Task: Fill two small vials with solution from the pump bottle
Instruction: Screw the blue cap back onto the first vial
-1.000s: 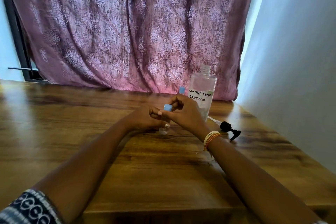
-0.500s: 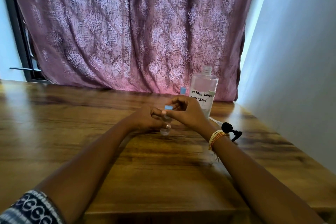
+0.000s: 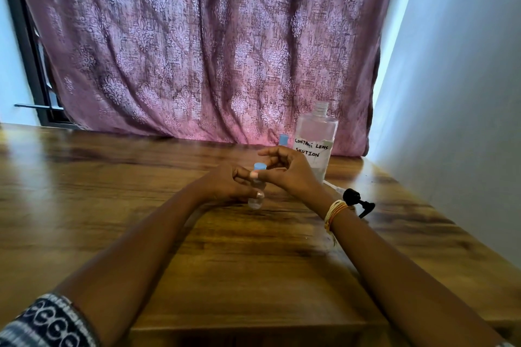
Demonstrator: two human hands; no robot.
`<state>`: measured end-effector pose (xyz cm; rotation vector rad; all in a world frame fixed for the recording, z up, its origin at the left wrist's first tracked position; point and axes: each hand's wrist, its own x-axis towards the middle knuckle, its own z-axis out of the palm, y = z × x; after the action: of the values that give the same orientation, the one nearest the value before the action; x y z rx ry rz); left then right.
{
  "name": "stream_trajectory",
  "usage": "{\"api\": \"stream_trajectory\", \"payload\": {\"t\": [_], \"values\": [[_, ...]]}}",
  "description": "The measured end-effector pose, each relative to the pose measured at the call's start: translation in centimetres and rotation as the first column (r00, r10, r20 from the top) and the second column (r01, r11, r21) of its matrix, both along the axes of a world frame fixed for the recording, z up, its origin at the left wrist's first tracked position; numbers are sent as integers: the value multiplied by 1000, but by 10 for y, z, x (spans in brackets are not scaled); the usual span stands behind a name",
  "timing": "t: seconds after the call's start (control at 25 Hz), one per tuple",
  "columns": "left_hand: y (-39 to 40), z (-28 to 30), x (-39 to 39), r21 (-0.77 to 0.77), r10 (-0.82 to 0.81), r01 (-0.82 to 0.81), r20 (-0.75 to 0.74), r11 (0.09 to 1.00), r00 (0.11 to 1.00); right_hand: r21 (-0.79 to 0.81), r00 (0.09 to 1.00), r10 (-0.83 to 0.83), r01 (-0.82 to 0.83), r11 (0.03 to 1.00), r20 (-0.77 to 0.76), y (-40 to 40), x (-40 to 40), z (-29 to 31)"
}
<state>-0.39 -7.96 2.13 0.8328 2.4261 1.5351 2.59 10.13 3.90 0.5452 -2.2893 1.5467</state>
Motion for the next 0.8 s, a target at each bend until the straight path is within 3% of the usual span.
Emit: {"api": "stream_trajectory", "payload": {"t": [0.2,0.48,0.68,0.8], "values": [[0,2,4,23,-1,0,44,1000,999,-62,962,249,-243,968,115,7,-3,4],[0,2,5,33,-6,5,35,999,999,6,997,55,-55,998,55,2,-3,-3],[-1,3,5,14,0,0,29,1000,1000,-69,943,307,-301,951,131,6,-1,5],[1,2,4,17,-4,3,17,1000,1000,-23,956,272,-271,962,114,11,-2,6]]}}
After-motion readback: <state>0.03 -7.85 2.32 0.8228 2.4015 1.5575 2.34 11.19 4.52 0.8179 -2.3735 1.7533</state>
